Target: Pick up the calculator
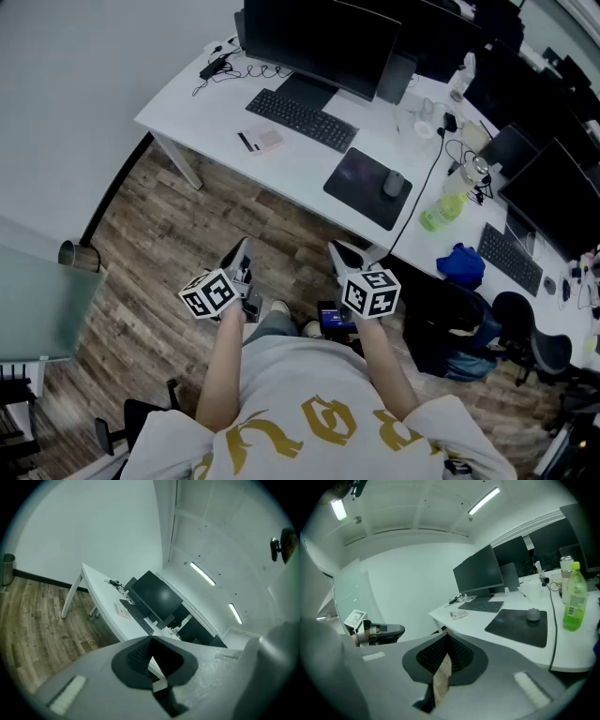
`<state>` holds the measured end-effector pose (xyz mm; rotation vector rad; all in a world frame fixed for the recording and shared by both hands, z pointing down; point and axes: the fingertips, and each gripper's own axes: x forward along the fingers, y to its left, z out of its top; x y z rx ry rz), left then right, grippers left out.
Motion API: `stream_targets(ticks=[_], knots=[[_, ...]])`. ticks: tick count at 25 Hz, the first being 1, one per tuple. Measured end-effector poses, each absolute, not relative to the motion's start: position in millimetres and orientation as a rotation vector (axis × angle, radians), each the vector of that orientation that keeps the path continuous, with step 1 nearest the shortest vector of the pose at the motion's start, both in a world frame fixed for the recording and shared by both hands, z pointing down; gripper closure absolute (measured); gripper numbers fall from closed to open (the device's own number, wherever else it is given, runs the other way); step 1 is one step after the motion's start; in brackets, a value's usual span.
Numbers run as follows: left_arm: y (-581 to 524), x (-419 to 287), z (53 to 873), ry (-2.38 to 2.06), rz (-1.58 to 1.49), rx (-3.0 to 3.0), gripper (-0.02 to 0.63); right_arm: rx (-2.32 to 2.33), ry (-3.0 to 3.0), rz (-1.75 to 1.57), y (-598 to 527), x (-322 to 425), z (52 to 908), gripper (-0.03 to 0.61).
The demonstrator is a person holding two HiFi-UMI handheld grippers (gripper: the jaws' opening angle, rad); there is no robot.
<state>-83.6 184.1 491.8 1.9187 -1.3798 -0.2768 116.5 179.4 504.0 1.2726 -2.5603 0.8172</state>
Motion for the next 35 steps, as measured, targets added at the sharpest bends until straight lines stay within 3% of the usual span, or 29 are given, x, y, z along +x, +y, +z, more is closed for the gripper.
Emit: stream_targets(ticks=[17,19,20,35], knots=[[216,-95,484,-1.418,-0.272,1.900,0.611,1.209,-2.593,0.733,203,99,490,0.555],[218,-96,483,-1.416,-0.295,1.892,0.532,1.195,-2.587,0.727,203,97,492,0.554],[218,-98,484,-1.417,-0.304,1.886,0.526,1.187,-2.588,0.734,203,95,493,0.554],[120,-107,519,-1.419,-0.218,1.842,0.508,1.191,-2.527,0.793,115,91,520,0.554]])
